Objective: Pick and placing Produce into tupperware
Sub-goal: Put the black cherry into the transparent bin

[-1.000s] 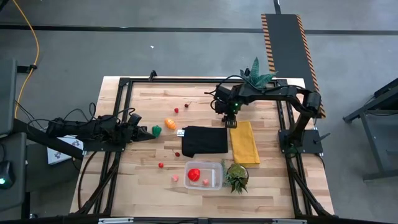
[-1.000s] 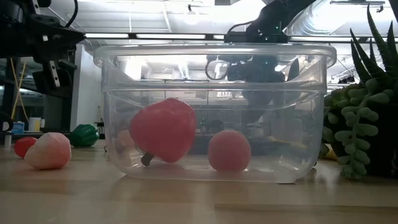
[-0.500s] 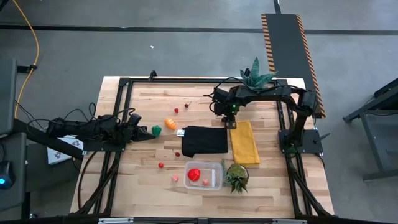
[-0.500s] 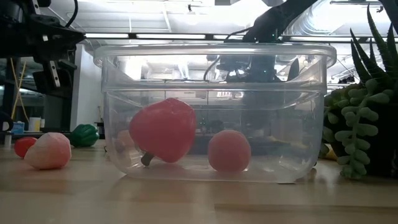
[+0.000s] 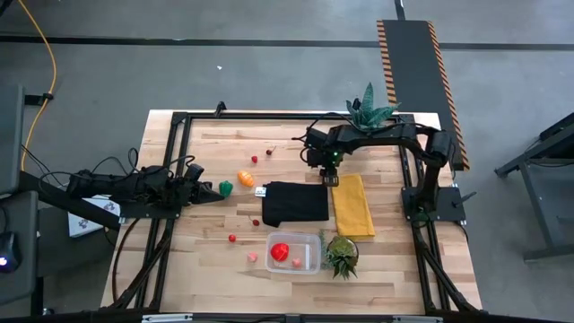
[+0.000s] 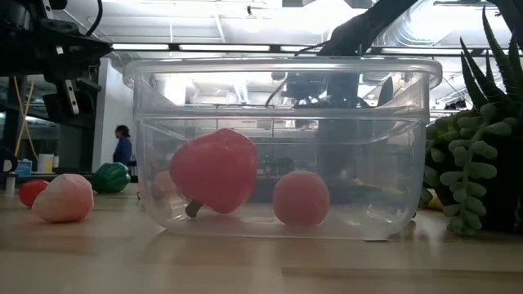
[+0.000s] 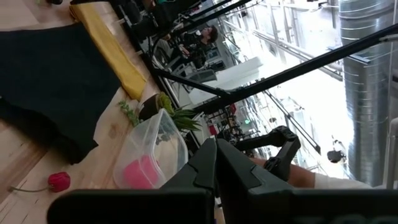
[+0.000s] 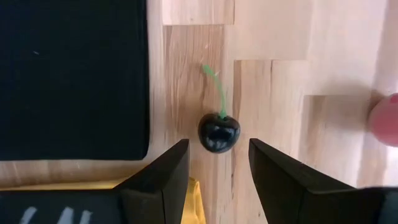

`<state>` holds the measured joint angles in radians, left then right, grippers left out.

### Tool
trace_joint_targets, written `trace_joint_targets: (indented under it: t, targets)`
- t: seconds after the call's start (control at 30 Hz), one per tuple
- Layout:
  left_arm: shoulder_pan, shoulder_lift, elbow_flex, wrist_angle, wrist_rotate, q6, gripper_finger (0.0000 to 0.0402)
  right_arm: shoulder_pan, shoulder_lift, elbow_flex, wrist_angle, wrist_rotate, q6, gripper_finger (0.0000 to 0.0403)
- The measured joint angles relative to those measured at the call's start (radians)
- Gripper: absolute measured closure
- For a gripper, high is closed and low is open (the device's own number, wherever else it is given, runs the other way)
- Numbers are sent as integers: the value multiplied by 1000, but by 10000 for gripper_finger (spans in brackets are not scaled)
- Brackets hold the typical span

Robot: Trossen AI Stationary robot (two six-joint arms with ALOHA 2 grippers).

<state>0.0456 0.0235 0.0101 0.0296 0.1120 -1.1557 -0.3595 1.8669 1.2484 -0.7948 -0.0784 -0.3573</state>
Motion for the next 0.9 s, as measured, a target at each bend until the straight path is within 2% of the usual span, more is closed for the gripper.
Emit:
trace_joint_targets:
  t: [0.9]
  targets:
    - [0, 0, 0, 0, 0, -1, 401, -3, 20, 0, 52, 0, 19, 247]
